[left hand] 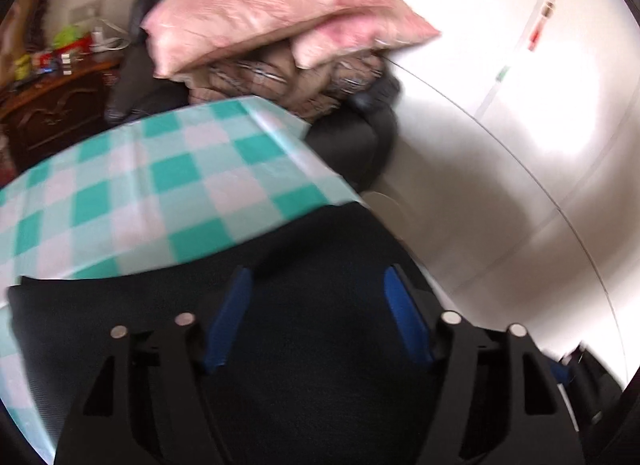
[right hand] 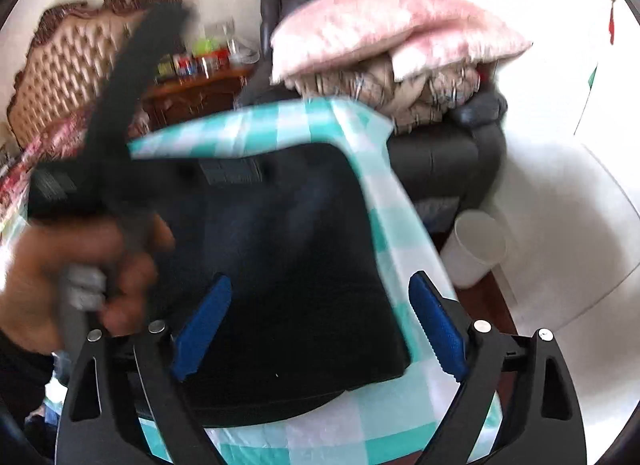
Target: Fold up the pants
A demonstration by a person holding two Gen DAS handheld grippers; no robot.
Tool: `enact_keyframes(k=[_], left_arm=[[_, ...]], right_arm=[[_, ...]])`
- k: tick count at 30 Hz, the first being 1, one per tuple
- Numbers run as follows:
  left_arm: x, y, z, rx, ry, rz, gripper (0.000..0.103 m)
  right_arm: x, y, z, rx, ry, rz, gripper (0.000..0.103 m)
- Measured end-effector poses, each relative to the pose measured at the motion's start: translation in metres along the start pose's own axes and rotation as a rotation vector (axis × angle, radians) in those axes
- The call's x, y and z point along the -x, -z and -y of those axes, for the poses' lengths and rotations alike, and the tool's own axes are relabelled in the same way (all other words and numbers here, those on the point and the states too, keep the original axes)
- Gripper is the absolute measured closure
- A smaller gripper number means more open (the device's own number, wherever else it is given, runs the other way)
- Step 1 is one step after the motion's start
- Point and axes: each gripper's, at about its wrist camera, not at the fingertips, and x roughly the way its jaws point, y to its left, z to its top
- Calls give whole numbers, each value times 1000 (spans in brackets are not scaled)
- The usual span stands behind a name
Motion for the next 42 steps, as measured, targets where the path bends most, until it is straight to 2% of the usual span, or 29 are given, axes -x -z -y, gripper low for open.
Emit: enact_keyframes(k=[2,4,6,9,11,13,14,18,19,25,29,31,35,38,42], left_arm=[[-2,0,-8,24,-40,-27,28],[-7,2,-14,28,-65,-68,19],[-15,5,-16,28,-60,-107,12],[-14,6,-14,26,-105,-110,12],[-5,5,-14,35,-165,-87,10],[14,6,-15,31,-202,-23,2],[23,8,-16,22,-214,-3,2],[61,21,-22,-39,-344,46,2],[74,27,-25,-42,-351,65,2],[136,74,-41,1,-320,80,2],[170,110,-48,122,-241,74,2],[188,126,-43,147,-187,80,2],[214,150,-18,120,-144,91,2],[225,159,2,95,-80,90,2],[230,163,20,39,-98,90,2]], right_arm=[[-20,8,3,-27,-14,-78,15],[-23,9,10,-85,-41,-90,12],[-25,9,12,-92,-44,-107,12],[-23,9,6,-74,-21,-101,12],[-24,10,6,-82,-19,-103,12],[-25,8,7,-81,-17,-101,12],[-26,8,7,-82,-15,-100,12],[-23,8,4,-74,11,-92,12],[-23,9,3,-74,19,-90,12],[-5,13,0,-85,54,-50,12],[22,25,-2,-100,89,-53,12],[40,32,-6,-89,105,-42,12],[79,47,-17,-57,158,-5,12],[98,53,-21,-56,160,19,12],[111,56,-23,-52,161,48,12]])
